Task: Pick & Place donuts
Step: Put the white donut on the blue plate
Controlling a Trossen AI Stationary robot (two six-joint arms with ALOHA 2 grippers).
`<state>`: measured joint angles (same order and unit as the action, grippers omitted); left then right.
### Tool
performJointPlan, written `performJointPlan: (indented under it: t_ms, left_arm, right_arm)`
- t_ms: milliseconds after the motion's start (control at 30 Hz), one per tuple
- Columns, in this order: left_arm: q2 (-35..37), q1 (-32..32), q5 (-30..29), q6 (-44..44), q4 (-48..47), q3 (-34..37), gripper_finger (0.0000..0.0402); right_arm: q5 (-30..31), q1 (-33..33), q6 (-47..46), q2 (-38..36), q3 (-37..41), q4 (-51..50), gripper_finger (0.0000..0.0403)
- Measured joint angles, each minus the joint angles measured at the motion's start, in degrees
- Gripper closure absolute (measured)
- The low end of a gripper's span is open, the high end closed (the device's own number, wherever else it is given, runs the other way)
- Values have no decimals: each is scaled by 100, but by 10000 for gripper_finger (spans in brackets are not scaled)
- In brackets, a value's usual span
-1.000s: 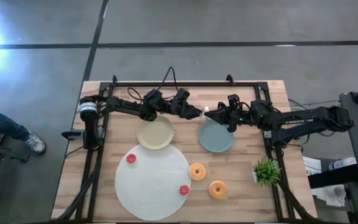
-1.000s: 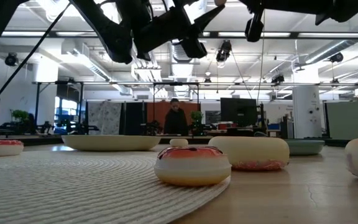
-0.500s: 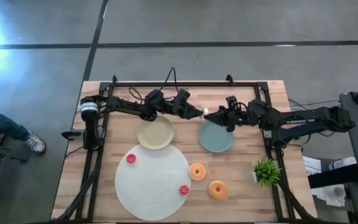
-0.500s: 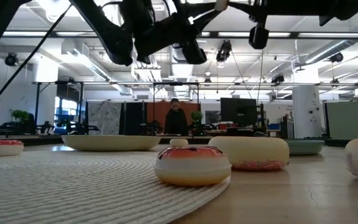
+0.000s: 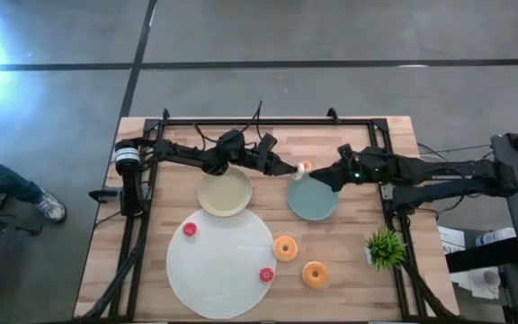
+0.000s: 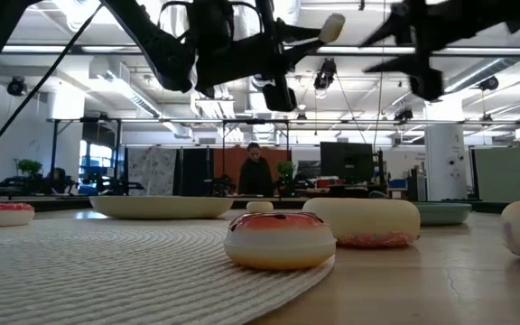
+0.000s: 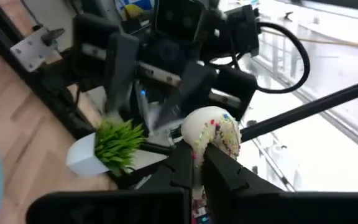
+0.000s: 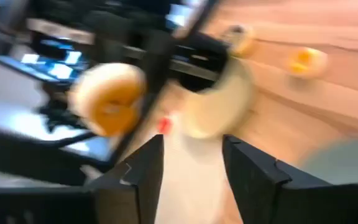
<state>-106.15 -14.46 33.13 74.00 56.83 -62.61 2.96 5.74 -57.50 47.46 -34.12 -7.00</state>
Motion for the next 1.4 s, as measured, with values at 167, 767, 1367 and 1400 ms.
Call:
performJointPlan:
  t_ms: [167,767,1367,1400]
  left_arm:
    - [0,-4,-133,-562,-1005,-15,401]
    - [-1217,159,-963,-2586,-4125,-1471,401]
    - [-2236,502,-2660,-5291,-8193,-3997,362]
    - [-2236,513,-2645,-5277,-8157,-3977,349]
  right_arm:
    - [514,-11,-287,-654,-116,-1587,217]
    - [1292,-4,512,-668,-1012,-2727,207]
    - [1353,-21,556,-716,-1045,-2888,206]
    - [1354,-20,584,-716,-1045,-2890,206]
